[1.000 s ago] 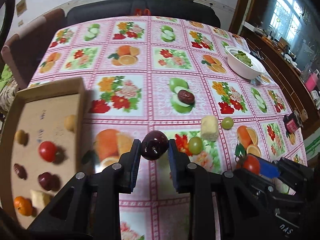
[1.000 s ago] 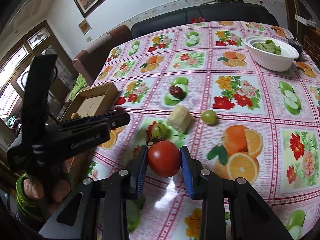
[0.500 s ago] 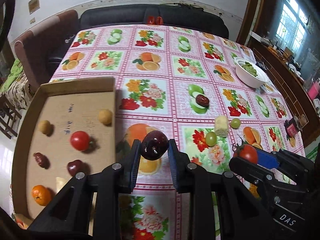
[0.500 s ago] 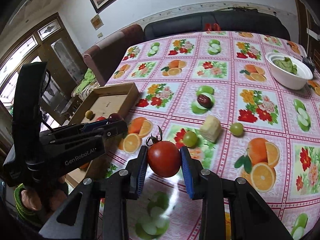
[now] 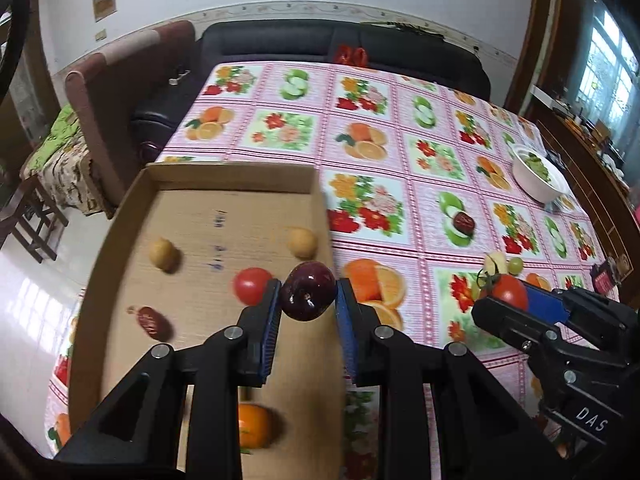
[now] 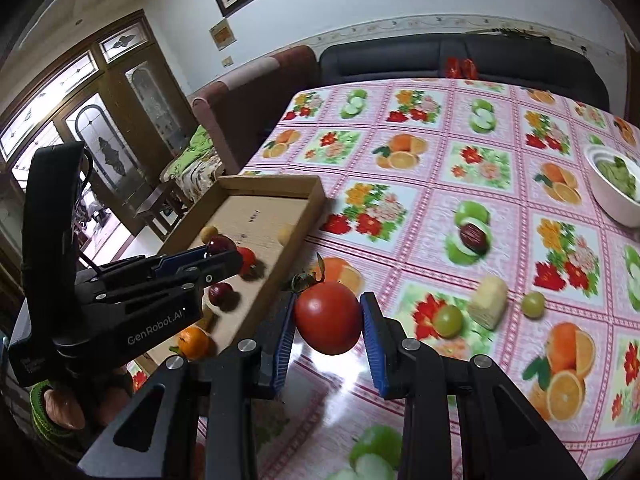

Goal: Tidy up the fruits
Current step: 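Carry the tomato and date over the cardboard tray with both tools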

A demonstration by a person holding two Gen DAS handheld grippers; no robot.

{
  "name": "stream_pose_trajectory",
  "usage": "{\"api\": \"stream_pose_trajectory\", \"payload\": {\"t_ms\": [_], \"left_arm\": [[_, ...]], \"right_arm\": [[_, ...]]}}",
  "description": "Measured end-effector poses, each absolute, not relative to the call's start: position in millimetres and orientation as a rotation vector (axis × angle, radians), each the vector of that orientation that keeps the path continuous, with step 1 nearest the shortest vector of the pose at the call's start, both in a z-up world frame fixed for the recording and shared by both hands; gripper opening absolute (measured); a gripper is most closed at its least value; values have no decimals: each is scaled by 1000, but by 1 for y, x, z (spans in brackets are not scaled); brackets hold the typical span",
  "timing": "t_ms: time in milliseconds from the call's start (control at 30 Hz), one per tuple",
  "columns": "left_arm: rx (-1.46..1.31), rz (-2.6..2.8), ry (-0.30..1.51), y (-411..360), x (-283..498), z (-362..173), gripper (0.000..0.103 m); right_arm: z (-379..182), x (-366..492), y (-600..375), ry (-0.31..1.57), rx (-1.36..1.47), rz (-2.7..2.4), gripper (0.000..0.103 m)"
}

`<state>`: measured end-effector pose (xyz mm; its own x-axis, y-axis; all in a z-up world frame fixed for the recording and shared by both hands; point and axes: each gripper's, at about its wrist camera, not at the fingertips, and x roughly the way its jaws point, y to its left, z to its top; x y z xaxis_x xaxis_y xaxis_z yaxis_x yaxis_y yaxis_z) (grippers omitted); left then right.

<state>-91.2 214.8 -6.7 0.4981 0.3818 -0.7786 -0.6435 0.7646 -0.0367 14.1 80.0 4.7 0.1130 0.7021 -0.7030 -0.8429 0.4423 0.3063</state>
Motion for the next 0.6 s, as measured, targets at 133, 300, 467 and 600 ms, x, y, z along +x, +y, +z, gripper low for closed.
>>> {"api": "stream_pose_trajectory", "payload": {"t_ms": [133, 300, 467, 600], "left_arm": [[-360, 664, 836, 231, -102, -7, 25], [-380, 693, 831, 250, -115, -7, 25], [-411, 717, 828, 271, -127, -8, 25], [-427, 734, 833, 288, -131, -11, 25]], "right_arm": [[8, 9, 97, 900, -195, 1164, 33], [9, 7, 115, 896, -207, 1184, 33], [10, 5, 134, 900, -208, 1205, 33], [7, 3, 151, 908, -216, 1222, 32]]}}
